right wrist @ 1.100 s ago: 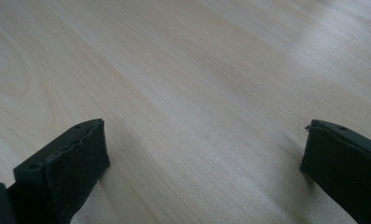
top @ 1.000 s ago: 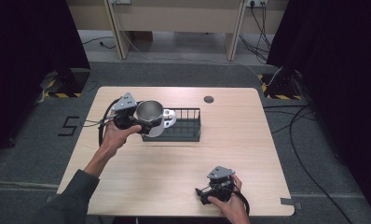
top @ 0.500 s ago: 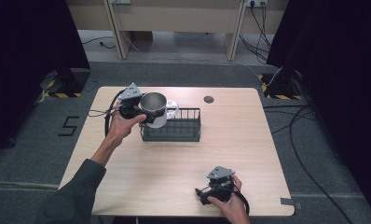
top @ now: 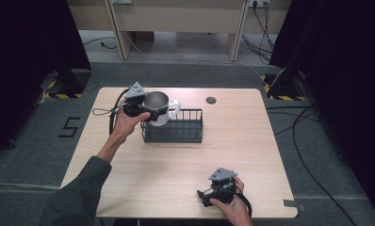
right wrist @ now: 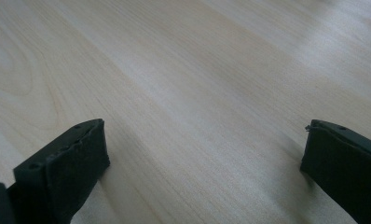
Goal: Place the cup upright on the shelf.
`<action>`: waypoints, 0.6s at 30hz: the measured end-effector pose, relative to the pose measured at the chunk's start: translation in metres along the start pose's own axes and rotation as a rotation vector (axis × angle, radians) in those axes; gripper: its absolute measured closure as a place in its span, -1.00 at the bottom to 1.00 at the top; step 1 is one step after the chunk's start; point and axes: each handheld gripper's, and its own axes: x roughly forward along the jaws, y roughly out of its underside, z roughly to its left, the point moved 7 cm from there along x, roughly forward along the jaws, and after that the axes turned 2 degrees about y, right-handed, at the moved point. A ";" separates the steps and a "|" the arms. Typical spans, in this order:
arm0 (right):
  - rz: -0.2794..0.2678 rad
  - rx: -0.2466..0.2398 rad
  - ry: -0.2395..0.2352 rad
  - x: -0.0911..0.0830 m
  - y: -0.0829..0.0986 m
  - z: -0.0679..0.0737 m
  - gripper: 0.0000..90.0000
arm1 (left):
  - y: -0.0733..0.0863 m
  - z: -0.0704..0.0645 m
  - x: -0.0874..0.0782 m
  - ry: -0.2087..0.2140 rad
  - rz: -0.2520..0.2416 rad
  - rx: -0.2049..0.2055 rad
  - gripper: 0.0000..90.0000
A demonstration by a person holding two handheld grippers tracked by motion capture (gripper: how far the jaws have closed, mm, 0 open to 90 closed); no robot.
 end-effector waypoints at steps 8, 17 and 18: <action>0.006 0.007 -0.003 0.000 0.000 0.001 -0.99 | 0.005 0.005 0.006 -0.002 0.011 -0.010 -0.87; 0.004 0.005 -0.005 0.000 0.000 0.001 -0.99 | 0.009 0.005 0.012 0.006 0.018 -0.005 -0.87; 0.004 0.005 -0.005 0.000 0.000 0.001 -0.99 | 0.009 0.005 0.012 0.006 0.018 -0.005 -0.87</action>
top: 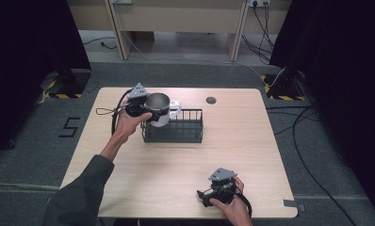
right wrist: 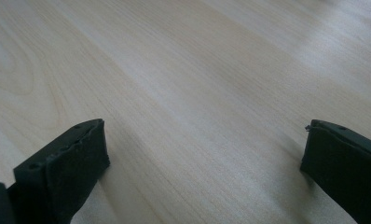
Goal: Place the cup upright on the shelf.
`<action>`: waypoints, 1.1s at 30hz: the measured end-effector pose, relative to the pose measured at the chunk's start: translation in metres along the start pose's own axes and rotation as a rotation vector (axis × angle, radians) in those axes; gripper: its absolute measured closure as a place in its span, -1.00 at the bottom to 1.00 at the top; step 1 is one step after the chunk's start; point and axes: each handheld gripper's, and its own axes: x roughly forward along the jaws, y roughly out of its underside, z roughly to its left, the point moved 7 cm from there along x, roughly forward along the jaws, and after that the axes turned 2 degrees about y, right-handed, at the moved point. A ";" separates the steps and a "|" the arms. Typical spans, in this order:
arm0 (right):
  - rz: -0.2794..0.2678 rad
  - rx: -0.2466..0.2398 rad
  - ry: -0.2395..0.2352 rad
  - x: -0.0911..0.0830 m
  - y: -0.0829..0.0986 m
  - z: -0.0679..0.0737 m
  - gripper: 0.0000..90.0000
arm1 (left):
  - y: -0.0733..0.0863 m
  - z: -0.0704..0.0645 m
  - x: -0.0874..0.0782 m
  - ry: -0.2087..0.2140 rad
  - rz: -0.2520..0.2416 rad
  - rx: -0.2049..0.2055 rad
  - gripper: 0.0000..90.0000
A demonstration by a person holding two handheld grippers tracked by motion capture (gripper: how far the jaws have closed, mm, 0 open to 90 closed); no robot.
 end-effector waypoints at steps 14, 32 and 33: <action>-0.003 -0.010 -0.001 0.000 0.000 0.000 -0.99 | 0.006 0.003 0.008 -0.014 0.001 -0.001 -0.87; -0.002 -0.006 -0.001 0.000 0.000 0.001 -0.99 | 0.029 0.008 0.014 -0.021 0.039 -0.036 -0.87; -0.002 -0.006 -0.002 0.000 0.000 0.001 -0.99 | 0.031 0.008 0.015 -0.022 0.051 -0.033 -0.87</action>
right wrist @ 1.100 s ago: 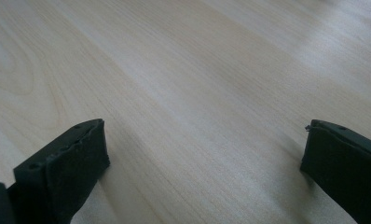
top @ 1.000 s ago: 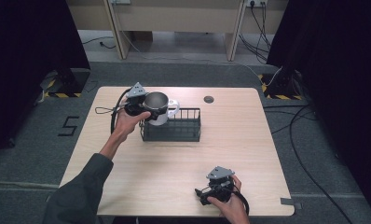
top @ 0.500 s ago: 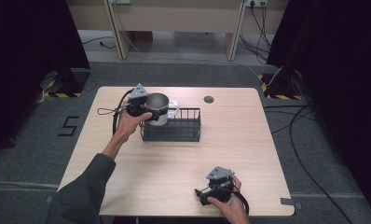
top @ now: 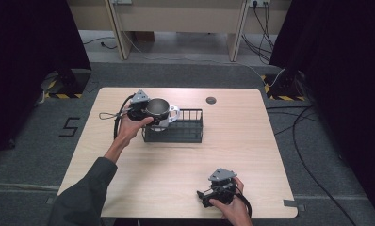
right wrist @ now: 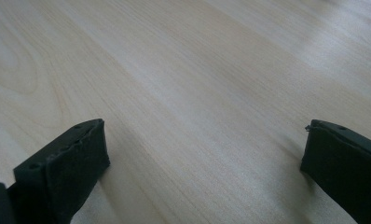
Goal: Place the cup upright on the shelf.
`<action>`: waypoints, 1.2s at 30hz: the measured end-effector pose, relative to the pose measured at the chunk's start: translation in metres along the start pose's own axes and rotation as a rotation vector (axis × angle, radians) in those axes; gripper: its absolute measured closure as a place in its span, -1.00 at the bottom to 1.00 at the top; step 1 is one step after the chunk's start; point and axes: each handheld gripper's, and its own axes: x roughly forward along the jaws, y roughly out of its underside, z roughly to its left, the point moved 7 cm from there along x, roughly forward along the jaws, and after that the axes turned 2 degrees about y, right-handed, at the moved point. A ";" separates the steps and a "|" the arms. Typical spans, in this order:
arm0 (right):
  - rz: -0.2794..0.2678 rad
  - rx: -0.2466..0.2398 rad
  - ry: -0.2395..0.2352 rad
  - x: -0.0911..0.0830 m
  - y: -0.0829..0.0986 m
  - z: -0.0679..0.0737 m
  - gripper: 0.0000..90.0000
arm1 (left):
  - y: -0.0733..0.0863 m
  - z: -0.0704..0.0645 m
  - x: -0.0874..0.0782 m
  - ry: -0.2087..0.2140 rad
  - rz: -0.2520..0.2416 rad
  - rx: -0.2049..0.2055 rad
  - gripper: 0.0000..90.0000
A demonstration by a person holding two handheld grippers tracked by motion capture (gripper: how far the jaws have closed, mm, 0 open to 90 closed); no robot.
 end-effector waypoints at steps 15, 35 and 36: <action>0.000 0.000 -0.001 0.000 0.000 0.000 -0.99 | 0.013 0.002 -0.001 0.000 0.033 0.007 -0.88; -0.002 -0.006 0.000 -0.001 0.001 0.003 -0.99 | 0.003 0.002 -0.006 -0.015 0.054 0.019 -0.89; -0.001 -0.005 0.000 -0.001 0.001 0.003 -0.99 | 0.004 0.002 -0.006 -0.017 0.053 0.016 -0.89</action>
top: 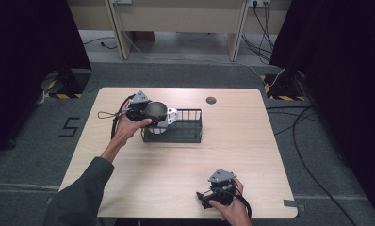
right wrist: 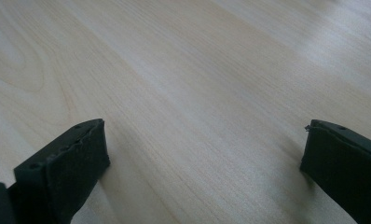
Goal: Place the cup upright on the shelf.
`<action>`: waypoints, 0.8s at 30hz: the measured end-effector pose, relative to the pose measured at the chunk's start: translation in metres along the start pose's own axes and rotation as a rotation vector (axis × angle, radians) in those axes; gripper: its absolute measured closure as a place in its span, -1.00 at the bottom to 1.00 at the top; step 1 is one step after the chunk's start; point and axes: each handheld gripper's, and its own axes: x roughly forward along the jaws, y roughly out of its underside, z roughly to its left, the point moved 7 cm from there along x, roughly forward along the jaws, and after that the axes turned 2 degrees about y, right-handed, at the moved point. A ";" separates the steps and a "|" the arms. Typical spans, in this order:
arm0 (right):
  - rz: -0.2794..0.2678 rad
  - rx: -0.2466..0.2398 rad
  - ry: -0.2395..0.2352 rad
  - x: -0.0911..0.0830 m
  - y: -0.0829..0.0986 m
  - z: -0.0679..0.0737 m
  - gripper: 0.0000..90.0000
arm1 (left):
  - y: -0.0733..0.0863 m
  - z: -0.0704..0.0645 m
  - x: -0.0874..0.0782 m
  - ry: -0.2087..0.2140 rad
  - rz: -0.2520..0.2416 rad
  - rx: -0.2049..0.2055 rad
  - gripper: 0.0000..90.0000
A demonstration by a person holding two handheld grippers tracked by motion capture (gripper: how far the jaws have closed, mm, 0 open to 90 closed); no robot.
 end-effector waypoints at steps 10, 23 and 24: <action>-0.001 0.001 -0.004 0.001 -0.001 0.001 -0.99 | -0.001 0.000 0.000 -0.013 0.000 0.022 -0.89; 0.000 0.000 -0.006 0.001 -0.001 0.001 -0.99 | -0.003 0.001 -0.003 0.002 -0.020 0.032 -0.89; 0.000 -0.001 -0.006 0.001 -0.001 0.001 -0.99 | -0.003 0.000 -0.003 0.005 -0.020 0.030 -0.89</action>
